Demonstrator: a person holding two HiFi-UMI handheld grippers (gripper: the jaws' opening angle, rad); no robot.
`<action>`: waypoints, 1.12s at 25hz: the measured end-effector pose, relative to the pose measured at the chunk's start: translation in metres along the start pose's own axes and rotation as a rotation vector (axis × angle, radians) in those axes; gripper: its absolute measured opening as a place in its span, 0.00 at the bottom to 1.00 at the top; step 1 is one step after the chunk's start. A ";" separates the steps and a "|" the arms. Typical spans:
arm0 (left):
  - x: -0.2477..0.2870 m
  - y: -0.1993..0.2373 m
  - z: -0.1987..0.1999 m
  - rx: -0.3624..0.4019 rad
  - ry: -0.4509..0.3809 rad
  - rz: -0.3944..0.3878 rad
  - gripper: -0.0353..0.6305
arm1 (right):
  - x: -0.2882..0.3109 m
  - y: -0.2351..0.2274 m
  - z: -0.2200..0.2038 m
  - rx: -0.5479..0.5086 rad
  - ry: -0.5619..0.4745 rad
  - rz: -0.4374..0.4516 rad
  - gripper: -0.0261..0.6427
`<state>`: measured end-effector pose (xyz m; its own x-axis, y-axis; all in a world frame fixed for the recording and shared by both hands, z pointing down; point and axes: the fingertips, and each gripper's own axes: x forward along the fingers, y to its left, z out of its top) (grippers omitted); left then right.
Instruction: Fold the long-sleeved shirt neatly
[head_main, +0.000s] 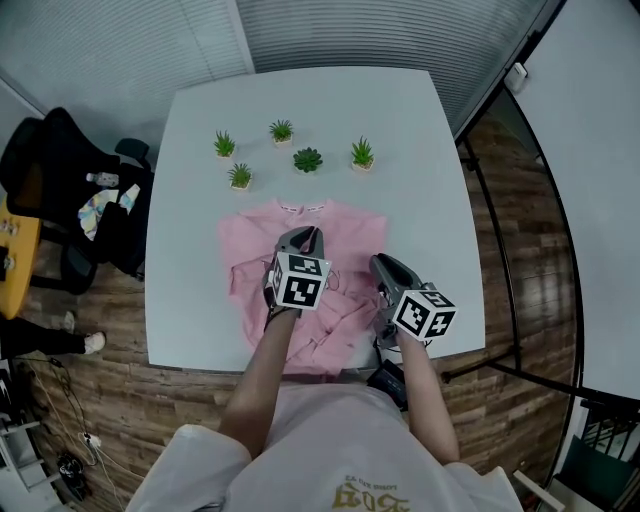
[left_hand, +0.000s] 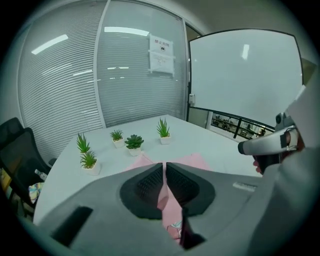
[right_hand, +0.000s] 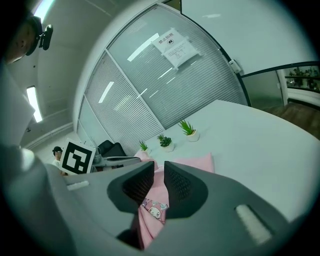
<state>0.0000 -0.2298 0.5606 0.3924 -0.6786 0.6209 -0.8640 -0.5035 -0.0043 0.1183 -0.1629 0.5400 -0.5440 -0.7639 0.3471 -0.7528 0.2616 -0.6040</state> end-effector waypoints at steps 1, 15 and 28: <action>0.005 -0.002 -0.003 0.002 0.009 -0.004 0.09 | -0.001 -0.003 -0.001 0.003 0.001 -0.006 0.15; 0.043 -0.005 -0.029 0.024 0.059 0.026 0.21 | -0.023 -0.031 -0.017 0.028 0.012 -0.075 0.15; 0.052 0.016 -0.043 -0.156 0.119 -0.038 0.46 | -0.016 -0.026 -0.023 0.028 0.032 -0.061 0.15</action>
<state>-0.0072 -0.2500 0.6267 0.3939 -0.5882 0.7063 -0.8912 -0.4326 0.1367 0.1383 -0.1437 0.5662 -0.5093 -0.7588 0.4061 -0.7746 0.1984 -0.6006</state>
